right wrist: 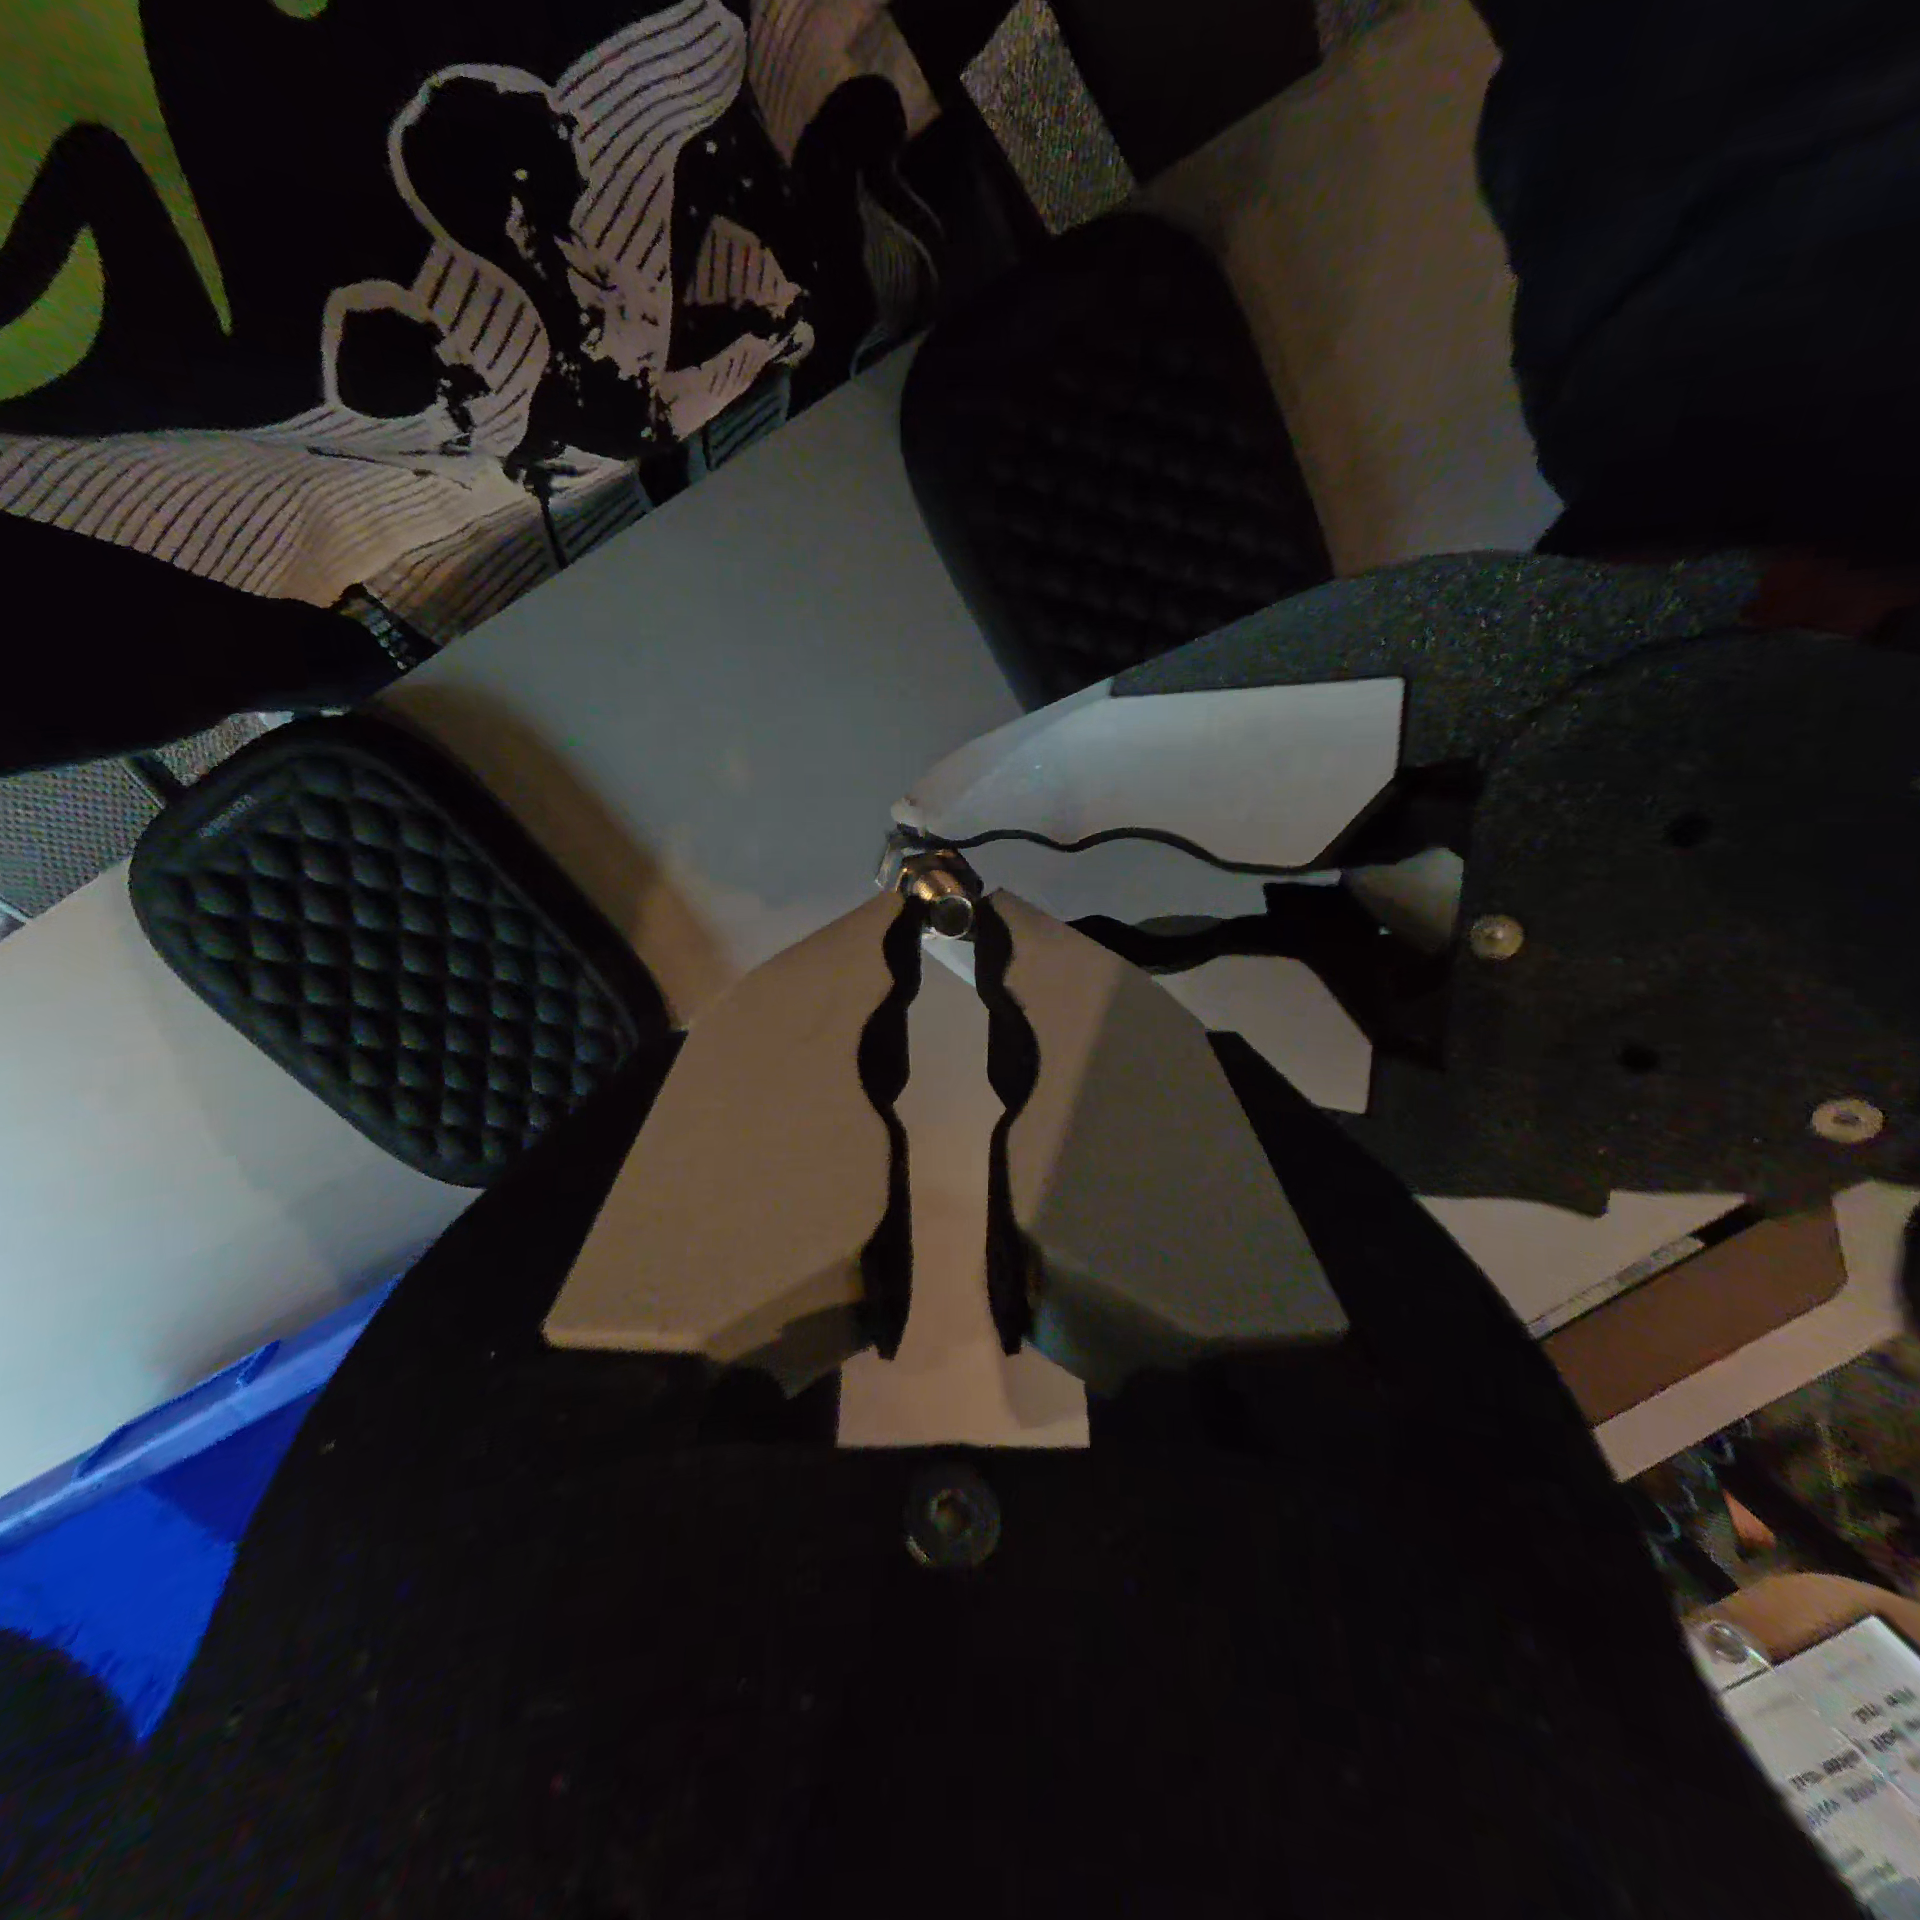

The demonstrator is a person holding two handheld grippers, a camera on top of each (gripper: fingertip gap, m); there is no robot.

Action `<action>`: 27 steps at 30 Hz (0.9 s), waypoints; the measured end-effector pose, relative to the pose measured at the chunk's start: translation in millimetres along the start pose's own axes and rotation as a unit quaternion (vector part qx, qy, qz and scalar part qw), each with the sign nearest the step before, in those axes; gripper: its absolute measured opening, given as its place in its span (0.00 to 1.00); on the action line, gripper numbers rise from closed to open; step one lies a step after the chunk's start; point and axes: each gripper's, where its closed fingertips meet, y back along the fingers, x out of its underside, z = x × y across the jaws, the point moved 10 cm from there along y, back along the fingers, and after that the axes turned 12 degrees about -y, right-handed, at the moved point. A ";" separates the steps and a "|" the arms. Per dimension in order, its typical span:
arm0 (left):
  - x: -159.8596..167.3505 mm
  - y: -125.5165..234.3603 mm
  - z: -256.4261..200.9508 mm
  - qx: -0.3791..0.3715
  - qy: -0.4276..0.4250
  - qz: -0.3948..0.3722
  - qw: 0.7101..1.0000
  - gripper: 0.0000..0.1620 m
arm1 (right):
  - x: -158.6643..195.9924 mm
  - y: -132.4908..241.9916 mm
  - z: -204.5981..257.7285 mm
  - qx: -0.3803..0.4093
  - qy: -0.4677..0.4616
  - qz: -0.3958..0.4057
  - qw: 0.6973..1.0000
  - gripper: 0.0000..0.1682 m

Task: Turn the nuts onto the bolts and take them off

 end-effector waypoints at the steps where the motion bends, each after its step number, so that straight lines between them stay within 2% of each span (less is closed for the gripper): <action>1: 0.5 1.1 0.2 -0.012 0.001 -0.010 1.000 0.11 | 2.1 2.3 -0.3 0.004 -0.004 -0.004 1.000 0.05; 2: 1.5 2.6 0.9 -0.033 0.003 -0.021 0.999 0.14 | 5.1 5.4 -0.8 0.012 -0.010 -0.007 1.000 0.05; 4: 4.7 4.2 2.8 -0.087 0.012 -0.045 0.995 0.33 | 11.8 14.9 -2.5 0.036 -0.023 -0.017 0.999 0.05; 6: 8.6 2.0 5.1 -0.147 0.022 -0.066 0.987 0.44 | 19.0 26.8 -5.7 0.063 -0.045 -0.029 0.997 0.05; 11: 14.3 -9.7 12.3 -0.293 0.050 -0.143 0.944 0.49 | 30.9 48.8 -14.1 0.103 -0.095 -0.046 0.989 0.05; 13: 17.4 -11.9 15.7 -0.344 0.071 -0.181 0.919 0.45 | 31.3 50.8 -15.9 0.103 -0.108 -0.045 0.988 0.05; 16: 21.1 -13.6 19.3 -0.367 0.094 -0.217 0.900 0.43 | 31.6 49.2 -20.2 0.107 -0.126 -0.028 0.986 0.05; 20: 21.8 -14.7 20.8 -0.366 0.092 -0.215 0.900 0.40 | 32.5 44.2 -24.6 0.107 -0.137 -0.022 0.985 0.05; 25: 21.8 -13.6 20.9 -0.371 0.080 -0.216 0.900 0.28 | 32.9 43.4 -28.0 0.102 -0.141 -0.038 0.984 0.05; 27: 22.9 -14.0 22.6 -0.375 0.082 -0.209 0.900 0.27 | 33.4 43.9 -29.7 0.101 -0.146 -0.042 0.983 0.05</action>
